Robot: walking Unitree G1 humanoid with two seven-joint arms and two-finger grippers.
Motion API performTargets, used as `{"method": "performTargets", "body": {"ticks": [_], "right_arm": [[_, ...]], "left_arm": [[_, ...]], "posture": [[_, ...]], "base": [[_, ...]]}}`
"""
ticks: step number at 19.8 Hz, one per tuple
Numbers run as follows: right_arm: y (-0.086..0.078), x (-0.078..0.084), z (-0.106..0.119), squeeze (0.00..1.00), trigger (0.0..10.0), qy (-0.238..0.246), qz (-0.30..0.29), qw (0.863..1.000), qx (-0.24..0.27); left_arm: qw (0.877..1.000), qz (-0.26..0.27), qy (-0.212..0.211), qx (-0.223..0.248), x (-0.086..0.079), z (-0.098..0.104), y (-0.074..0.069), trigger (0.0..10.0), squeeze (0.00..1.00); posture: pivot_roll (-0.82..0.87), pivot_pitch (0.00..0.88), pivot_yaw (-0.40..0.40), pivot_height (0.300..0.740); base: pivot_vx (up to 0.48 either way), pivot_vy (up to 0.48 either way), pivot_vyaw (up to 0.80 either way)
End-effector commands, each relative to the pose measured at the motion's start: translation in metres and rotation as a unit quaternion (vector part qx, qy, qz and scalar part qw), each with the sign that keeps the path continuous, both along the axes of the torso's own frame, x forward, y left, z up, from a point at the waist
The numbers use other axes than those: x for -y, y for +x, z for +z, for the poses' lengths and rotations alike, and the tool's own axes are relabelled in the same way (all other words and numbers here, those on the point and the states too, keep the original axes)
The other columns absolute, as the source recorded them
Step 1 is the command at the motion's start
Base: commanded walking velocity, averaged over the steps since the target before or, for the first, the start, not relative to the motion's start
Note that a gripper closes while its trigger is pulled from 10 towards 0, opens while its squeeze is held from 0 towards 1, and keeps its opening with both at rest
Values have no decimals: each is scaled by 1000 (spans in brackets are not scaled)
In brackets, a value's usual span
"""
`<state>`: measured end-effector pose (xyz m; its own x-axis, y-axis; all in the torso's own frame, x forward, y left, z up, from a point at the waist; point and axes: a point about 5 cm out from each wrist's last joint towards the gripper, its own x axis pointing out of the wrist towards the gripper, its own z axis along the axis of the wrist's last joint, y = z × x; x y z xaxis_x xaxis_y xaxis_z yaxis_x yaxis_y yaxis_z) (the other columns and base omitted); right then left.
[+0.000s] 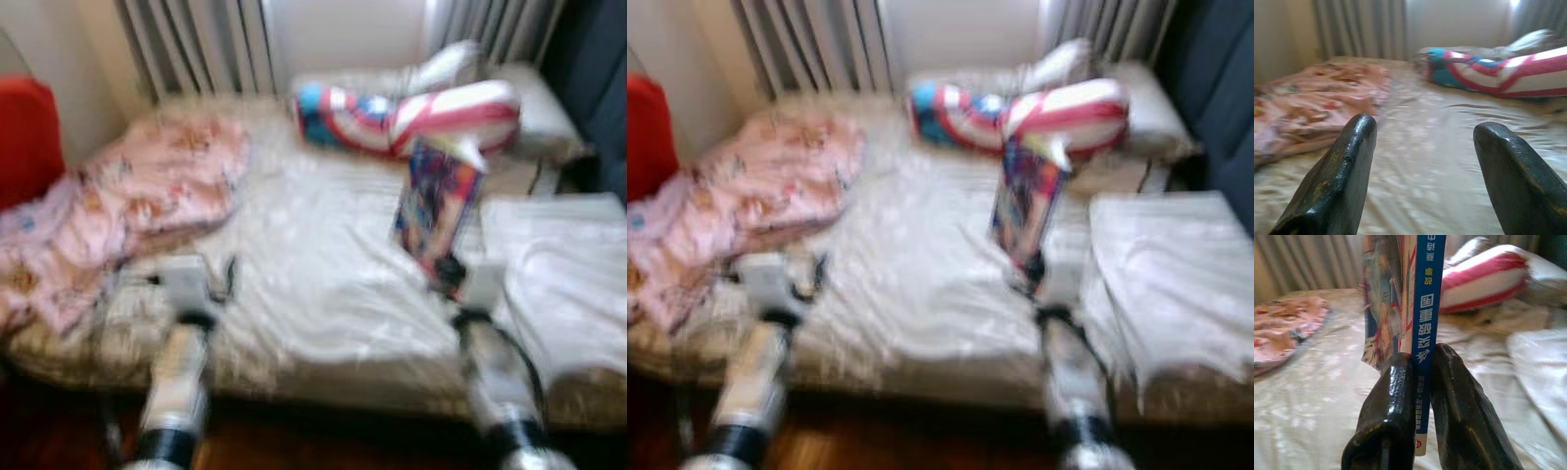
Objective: Clean up the room
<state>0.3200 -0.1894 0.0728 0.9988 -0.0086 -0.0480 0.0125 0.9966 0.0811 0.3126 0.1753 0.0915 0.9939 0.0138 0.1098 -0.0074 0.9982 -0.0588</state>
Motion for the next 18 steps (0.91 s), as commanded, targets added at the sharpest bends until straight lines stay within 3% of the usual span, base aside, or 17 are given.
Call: {"method": "performTargets", "body": {"ticks": [1,7,9,12,18], "right_arm": [[7,-9,15,0,10000,4,13,999,34],[7,-10,14,0,10000,10,8,999,32],[7,-10,12,0,10000,11,5,1000,24],[8,-13,8,0,10000,-10,6,1000,7],[8,-13,7,0,10000,3,-8,1000,11]], "left_arm": [[1000,10,3,0,-10,2,-1,10000,0],[1000,0,1,-4,-8,1,-1,10000,0],[1000,-1,0,-4,-7,2,-1,10000,0],[1000,-4,1,-6,-8,1,-1,10000,0],[1000,-15,-1,-5,-3,1,-1,10000,0]], "posture": [[-25,42,10,740],[-23,35,13,740],[-20,31,12,740],[-22,21,13,740],[-14,0,14,740]], "base": [[0,0,0],[0,0,0],[261,0,0],[325,0,-725],[329,0,0]]}}
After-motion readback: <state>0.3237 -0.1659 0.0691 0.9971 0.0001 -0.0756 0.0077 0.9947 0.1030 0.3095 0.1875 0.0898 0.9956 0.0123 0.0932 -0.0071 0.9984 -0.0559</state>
